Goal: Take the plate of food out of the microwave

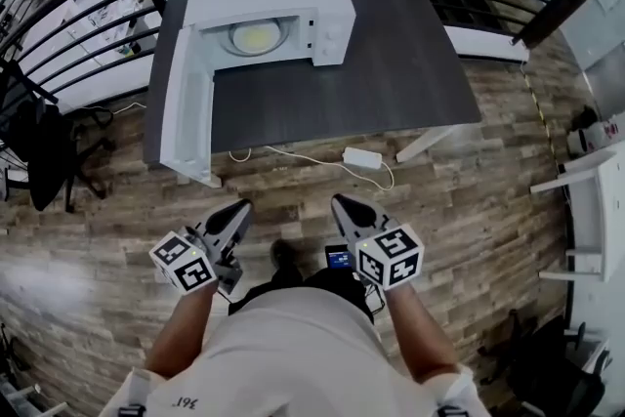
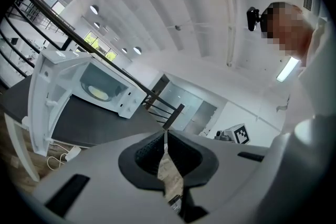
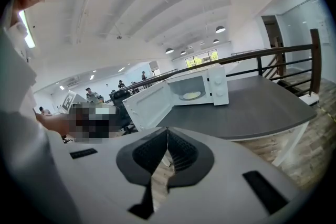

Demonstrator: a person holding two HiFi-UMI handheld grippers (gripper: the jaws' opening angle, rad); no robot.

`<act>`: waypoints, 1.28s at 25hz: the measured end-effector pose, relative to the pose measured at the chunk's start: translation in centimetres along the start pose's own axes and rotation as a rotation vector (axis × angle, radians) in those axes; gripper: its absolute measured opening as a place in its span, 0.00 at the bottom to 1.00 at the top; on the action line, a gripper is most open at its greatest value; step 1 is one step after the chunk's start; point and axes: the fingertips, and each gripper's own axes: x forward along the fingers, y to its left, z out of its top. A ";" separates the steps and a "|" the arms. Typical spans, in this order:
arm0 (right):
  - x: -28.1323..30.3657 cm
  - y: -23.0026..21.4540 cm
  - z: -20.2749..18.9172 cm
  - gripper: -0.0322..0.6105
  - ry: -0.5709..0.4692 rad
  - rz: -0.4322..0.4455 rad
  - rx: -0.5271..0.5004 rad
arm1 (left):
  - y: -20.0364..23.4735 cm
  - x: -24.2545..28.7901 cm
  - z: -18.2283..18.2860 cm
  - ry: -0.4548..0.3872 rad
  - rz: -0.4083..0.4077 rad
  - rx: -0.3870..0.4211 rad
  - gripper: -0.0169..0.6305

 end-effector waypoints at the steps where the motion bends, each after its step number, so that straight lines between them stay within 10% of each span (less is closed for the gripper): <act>1: 0.7 0.1 0.4 0.03 0.001 0.001 -0.002 | 0.6 0.1 0.5 -0.002 0.001 -0.002 0.03; 14: 9.8 -5.1 4.9 0.03 0.064 0.114 -0.081 | 6.2 6.0 4.6 -0.077 0.067 -0.046 0.03; 32: 24.8 -15.4 11.5 0.04 0.178 0.213 -0.523 | 15.2 17.0 9.6 -0.164 0.244 -0.096 0.08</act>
